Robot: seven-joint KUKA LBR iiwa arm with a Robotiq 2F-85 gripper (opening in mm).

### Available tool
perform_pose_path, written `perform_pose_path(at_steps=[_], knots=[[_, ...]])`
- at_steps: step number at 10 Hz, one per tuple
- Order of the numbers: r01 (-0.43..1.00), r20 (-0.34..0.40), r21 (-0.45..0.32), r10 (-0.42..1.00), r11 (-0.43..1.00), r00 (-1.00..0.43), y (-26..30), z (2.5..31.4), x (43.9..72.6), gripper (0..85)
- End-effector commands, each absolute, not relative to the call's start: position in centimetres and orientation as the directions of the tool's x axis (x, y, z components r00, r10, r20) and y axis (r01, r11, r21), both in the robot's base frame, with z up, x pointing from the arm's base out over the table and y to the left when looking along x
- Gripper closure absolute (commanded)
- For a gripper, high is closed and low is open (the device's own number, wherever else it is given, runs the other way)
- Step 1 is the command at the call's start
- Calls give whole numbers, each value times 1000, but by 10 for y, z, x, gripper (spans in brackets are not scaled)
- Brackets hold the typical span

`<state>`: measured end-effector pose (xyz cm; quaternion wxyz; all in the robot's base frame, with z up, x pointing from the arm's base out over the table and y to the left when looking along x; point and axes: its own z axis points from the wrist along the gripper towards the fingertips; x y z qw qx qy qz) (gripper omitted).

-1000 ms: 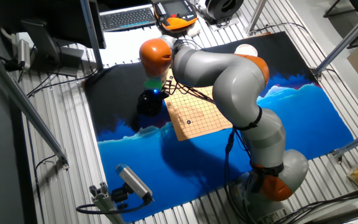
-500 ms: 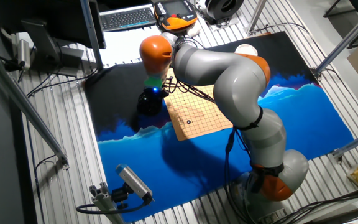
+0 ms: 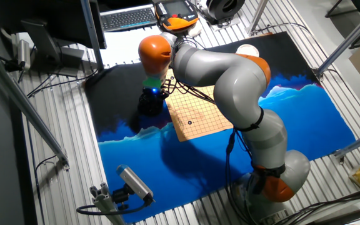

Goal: Play the first move as black on the 3-4 point in the upper right corner of the Go board

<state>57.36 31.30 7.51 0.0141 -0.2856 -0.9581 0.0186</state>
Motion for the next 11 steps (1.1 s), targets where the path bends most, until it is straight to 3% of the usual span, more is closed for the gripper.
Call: perform_pose_path(at_steps=[1,7,11], knots=[[554,9,-46,555,831,-832,316,71,572,510],[573,-21,-45,573,818,-819,324,53,574,510],[559,-12,-51,559,828,-829,322,56,576,510]])
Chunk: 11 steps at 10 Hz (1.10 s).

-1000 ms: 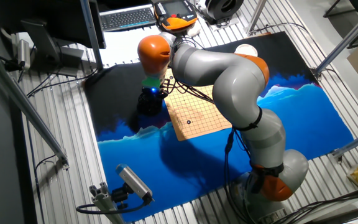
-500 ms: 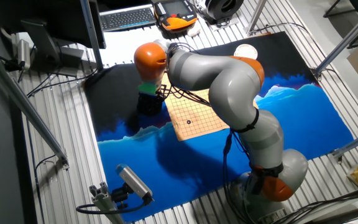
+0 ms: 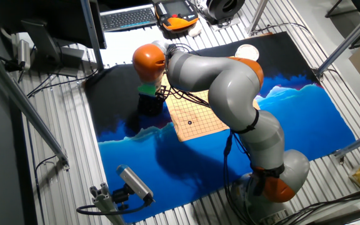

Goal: Play the first move as black on the 3-4 point in the upper right corner of the Go board

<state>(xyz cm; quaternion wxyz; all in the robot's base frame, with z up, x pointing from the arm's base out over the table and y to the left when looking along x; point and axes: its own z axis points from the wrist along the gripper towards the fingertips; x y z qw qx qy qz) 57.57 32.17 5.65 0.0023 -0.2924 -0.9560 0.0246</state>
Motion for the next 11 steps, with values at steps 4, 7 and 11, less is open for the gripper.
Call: perform_pose_path(at_steps=[4,7,11], knots=[[543,-1,-36,544,839,-839,320,57,577,680],[533,12,-25,533,846,-846,318,60,579,850],[528,56,-5,527,849,-848,315,70,578,680]])
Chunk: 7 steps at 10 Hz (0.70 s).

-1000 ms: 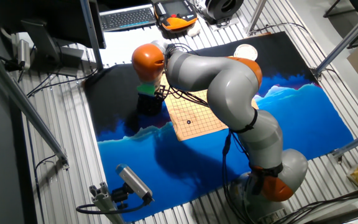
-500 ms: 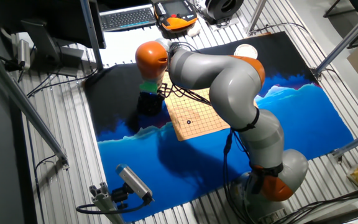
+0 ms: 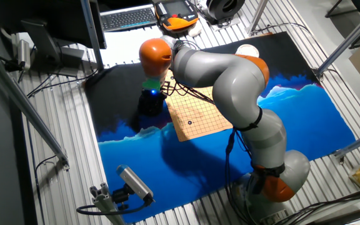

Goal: Play the first move as black on the 3-4 point in the upper right corner of the Go board

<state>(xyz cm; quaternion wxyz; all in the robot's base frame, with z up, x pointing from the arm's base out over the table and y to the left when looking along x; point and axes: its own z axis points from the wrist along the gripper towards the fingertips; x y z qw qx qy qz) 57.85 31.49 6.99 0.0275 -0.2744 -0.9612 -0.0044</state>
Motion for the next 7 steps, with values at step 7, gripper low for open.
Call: perform_pose_path(at_steps=[7], knots=[[522,85,24,518,853,-851,327,77,570,510]])
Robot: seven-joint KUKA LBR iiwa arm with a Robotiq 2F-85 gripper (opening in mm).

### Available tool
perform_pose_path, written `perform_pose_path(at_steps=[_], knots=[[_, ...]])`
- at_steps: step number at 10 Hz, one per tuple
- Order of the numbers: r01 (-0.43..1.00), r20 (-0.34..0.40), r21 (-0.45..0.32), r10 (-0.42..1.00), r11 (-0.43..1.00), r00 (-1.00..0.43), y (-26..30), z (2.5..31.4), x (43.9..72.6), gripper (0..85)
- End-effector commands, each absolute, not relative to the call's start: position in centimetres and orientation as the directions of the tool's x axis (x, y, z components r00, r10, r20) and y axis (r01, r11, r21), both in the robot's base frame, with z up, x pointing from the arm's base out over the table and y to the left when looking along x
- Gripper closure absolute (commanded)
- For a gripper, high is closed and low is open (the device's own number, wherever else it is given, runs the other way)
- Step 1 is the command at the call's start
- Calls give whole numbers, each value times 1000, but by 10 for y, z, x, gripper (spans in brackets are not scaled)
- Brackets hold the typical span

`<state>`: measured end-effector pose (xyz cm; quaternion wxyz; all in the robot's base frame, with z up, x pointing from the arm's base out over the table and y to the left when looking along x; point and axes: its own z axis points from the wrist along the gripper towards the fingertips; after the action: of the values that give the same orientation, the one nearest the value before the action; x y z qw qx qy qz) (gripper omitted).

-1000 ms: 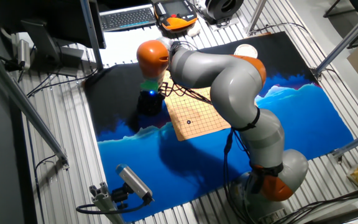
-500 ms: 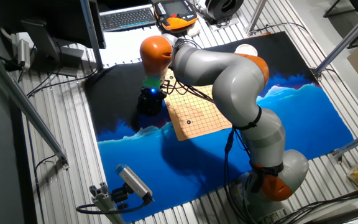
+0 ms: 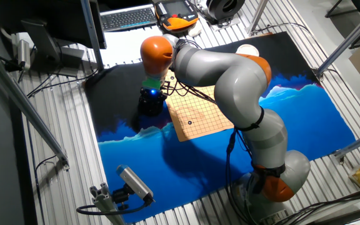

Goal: Play the first move as black on the 3-4 point in the upper right corner of the Go board

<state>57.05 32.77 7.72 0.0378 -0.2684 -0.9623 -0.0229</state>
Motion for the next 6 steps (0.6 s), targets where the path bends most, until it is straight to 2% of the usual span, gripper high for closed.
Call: perform_pose_path(at_steps=[1,6], knots=[[490,87,28,486,871,-869,331,78,571,510],[382,99,34,377,923,-921,340,78,574,510]])
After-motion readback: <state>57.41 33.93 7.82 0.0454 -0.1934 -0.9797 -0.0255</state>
